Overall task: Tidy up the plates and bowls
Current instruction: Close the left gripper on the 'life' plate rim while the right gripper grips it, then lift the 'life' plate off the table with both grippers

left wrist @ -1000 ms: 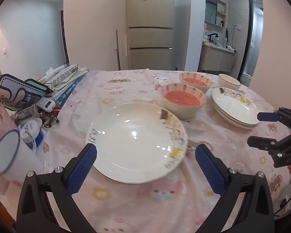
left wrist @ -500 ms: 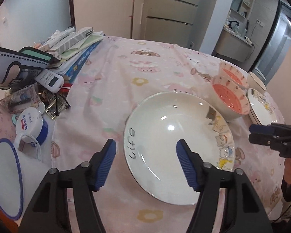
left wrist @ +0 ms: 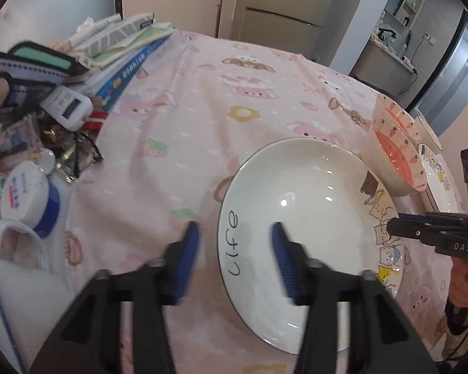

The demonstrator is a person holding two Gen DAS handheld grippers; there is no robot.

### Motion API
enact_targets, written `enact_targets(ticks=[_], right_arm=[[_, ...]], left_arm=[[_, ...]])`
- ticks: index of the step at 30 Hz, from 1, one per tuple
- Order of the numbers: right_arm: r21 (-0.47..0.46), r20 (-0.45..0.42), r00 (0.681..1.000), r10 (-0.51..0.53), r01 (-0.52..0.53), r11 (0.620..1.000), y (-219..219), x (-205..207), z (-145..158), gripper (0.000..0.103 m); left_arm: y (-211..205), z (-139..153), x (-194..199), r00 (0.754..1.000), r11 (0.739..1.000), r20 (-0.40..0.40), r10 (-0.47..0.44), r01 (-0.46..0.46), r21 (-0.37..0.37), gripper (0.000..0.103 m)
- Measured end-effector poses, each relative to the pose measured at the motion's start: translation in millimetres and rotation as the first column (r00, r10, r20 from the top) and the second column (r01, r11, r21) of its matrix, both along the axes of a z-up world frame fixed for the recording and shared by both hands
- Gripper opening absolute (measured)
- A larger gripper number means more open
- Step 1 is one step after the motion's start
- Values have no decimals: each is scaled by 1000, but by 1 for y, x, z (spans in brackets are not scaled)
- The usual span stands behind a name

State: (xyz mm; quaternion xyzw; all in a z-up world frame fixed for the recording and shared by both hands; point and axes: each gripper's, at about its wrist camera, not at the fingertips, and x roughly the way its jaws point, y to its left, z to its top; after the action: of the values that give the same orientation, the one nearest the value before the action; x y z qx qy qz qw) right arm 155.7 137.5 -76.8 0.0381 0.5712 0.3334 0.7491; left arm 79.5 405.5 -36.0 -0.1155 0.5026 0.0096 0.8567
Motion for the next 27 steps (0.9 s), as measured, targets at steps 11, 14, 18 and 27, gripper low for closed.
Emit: enact_targets(ticks=[11, 14, 18, 27], right_arm=[[45, -115, 993, -40, 45, 998, -2, 13, -17, 10], [50, -111, 993, -28, 34, 998, 2, 16, -19, 10], [54, -138, 989, -42, 50, 997, 1, 19, -21, 10], [34, -95, 995, -1, 5, 999, 2, 0, 0, 11]], left_arm=[[8, -14, 0, 999, 996, -29, 33, -35, -87, 13], [14, -15, 5, 998, 992, -35, 44, -48, -114, 13], [12, -14, 9, 996, 992, -64, 60, -67, -110, 13], [-5, 16, -11, 998, 998, -11, 56, -56, 6, 13]])
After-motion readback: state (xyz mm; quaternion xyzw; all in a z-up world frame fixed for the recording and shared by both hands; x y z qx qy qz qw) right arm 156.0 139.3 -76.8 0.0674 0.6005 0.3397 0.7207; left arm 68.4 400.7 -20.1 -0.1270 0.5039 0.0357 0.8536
